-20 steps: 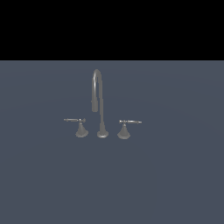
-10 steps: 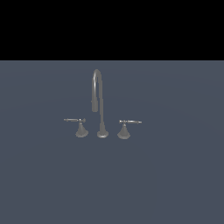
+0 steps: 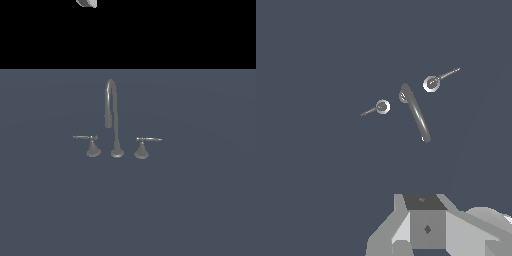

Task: Turn on the faucet by rotating a designated handle.

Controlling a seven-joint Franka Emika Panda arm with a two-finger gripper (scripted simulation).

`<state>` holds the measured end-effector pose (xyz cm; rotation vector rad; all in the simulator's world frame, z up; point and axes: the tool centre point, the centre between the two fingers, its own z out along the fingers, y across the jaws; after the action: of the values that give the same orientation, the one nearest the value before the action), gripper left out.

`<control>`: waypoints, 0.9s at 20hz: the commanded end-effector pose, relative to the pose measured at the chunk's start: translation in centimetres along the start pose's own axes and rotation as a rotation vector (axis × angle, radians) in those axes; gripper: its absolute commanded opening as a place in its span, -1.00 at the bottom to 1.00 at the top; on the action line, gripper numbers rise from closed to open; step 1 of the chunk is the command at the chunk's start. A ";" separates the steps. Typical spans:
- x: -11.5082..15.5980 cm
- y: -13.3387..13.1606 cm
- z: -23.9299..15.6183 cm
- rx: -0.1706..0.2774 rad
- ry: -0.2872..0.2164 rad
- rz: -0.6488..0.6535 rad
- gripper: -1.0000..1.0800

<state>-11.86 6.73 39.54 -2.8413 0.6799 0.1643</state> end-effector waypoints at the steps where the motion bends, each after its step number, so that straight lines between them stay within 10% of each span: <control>1: 1.2 -1.2 1.8 0.010 -0.016 0.072 -1.00; 18: 7.8 -7.2 15.9 -0.018 -0.034 0.580 -1.00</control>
<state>-3.11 12.90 25.50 -2.5905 1.4132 0.3049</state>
